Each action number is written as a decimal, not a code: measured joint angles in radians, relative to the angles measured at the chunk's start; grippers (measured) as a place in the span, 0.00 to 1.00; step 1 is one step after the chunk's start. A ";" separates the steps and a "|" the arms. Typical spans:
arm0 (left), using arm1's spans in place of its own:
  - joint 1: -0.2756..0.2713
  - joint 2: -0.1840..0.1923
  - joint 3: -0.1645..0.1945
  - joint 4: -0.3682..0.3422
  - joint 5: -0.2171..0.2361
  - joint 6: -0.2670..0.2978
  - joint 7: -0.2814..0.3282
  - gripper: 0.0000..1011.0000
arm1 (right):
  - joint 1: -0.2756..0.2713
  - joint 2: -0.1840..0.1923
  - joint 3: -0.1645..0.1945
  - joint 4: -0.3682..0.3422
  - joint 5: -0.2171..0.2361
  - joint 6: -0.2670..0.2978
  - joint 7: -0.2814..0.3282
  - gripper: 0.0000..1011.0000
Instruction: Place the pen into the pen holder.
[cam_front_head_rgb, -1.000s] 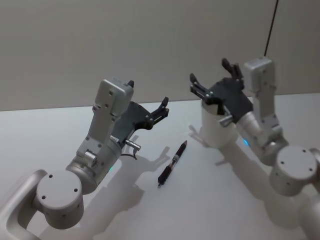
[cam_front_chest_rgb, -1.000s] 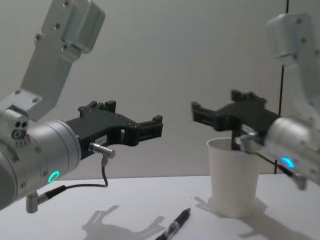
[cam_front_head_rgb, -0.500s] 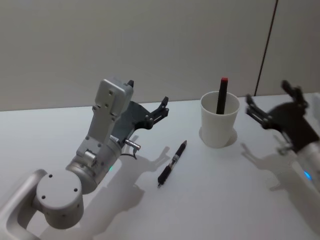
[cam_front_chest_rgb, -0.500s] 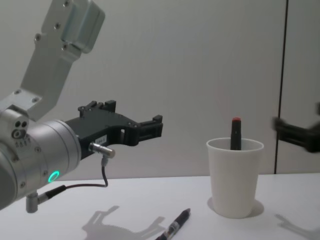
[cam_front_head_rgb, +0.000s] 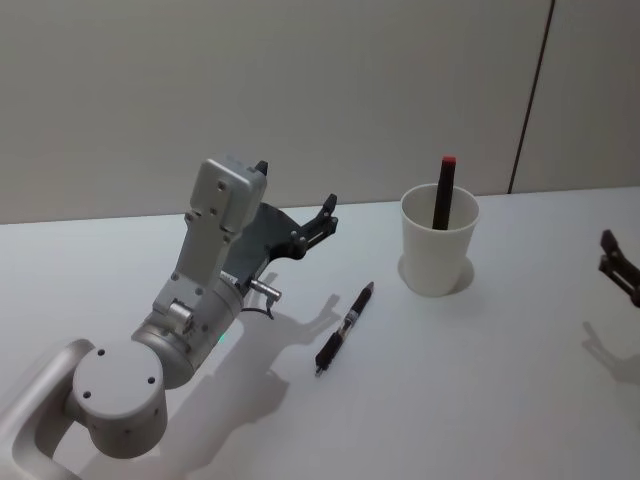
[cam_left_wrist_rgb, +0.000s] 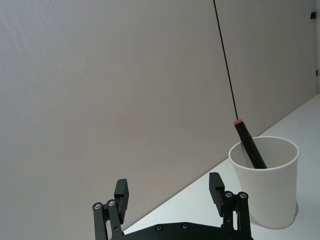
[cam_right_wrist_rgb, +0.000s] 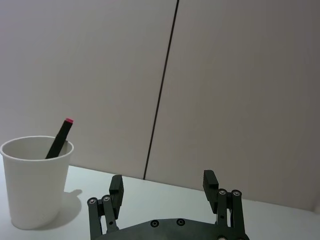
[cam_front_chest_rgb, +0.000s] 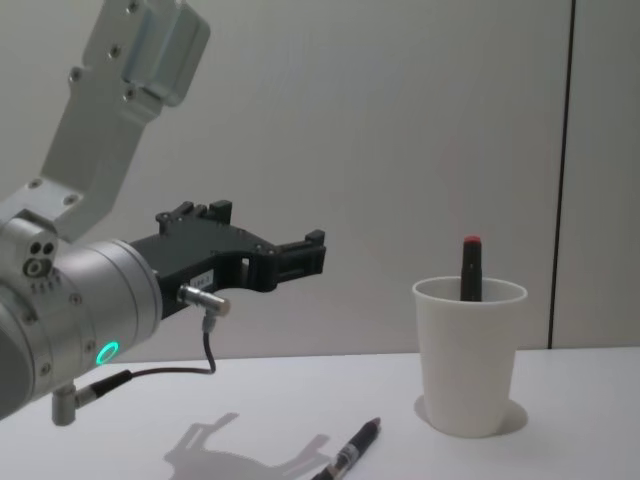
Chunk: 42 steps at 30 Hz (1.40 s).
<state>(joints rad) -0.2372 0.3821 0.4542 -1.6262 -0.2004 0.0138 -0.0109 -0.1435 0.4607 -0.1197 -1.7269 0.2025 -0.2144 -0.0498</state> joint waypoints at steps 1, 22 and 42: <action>0.000 0.000 0.000 0.000 0.000 0.000 0.000 0.99 | -0.007 0.005 0.003 -0.004 0.003 -0.001 -0.003 0.99; 0.036 0.027 0.003 -0.045 -0.003 0.104 -0.029 0.99 | -0.100 0.066 0.045 -0.061 0.041 -0.021 -0.046 0.99; 0.130 0.049 0.045 -0.131 -0.029 0.309 -0.042 0.99 | -0.116 0.076 0.052 -0.071 0.048 -0.024 -0.054 0.99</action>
<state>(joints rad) -0.1073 0.4314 0.4989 -1.7574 -0.2295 0.3232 -0.0530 -0.2596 0.5371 -0.0674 -1.7979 0.2505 -0.2386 -0.1034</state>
